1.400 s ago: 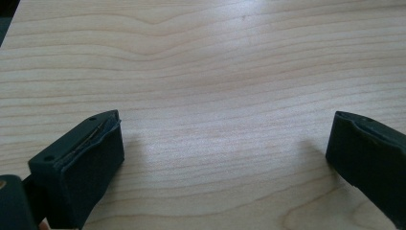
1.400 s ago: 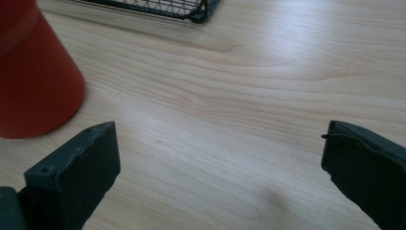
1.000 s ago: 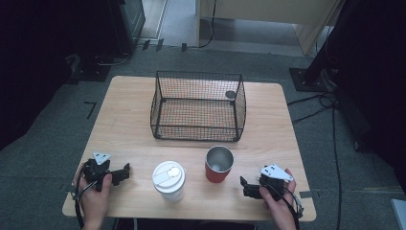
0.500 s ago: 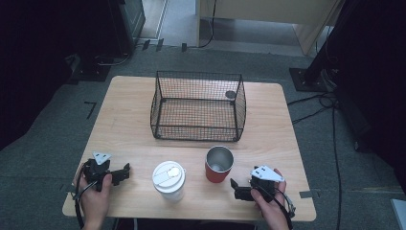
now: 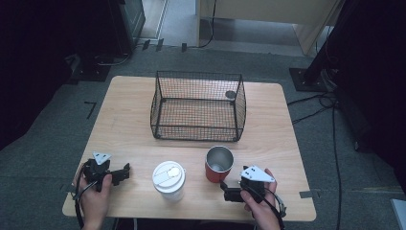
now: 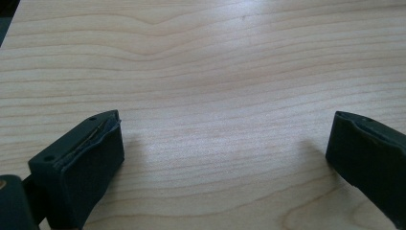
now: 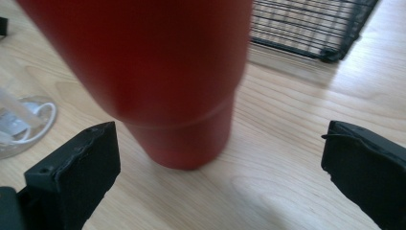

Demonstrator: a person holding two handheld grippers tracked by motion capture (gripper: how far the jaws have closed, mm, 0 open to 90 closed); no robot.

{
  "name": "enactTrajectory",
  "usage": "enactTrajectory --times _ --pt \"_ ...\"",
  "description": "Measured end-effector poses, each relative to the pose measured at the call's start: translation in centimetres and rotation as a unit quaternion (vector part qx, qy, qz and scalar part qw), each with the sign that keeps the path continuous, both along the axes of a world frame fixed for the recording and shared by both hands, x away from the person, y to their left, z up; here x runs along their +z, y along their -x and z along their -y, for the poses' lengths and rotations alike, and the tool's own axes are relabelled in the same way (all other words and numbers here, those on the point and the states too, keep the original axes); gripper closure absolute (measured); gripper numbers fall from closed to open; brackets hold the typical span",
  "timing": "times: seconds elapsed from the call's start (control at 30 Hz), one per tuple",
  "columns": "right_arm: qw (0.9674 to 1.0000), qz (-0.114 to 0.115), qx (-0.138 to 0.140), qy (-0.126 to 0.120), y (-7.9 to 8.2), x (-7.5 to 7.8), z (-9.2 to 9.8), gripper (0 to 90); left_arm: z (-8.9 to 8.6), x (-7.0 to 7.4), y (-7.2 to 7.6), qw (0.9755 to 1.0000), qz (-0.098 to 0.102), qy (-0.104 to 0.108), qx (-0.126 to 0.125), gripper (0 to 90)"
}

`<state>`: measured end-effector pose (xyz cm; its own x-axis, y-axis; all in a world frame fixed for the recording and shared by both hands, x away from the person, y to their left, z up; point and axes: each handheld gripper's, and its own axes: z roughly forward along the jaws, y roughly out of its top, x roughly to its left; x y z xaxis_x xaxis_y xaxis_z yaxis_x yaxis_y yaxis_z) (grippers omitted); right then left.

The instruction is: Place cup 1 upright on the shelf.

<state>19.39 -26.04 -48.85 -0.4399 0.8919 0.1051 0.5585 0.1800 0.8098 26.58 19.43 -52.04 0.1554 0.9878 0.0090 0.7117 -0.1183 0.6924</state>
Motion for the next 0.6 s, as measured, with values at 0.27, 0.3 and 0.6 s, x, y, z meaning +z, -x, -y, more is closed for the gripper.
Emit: enactTrajectory --times 0.27,0.3,0.6 --pt "0.9999 0.003 0.016 -0.003 -0.2 0.4 -1.5 0.0 0.0 0.0 0.0 1.0 0.0 0.0 0.0 0.0" --pt "0.9999 0.002 0.017 -0.004 -0.3 0.5 -1.7 0.0 0.0 0.0 0.0 1.0 0.0 0.0 0.0 0.0" --pt "0.9998 0.009 0.016 -0.012 -1.0 1.0 -2.9 0.0 0.0 0.0 0.0 1.0 0.0 0.0 0.0 0.0"
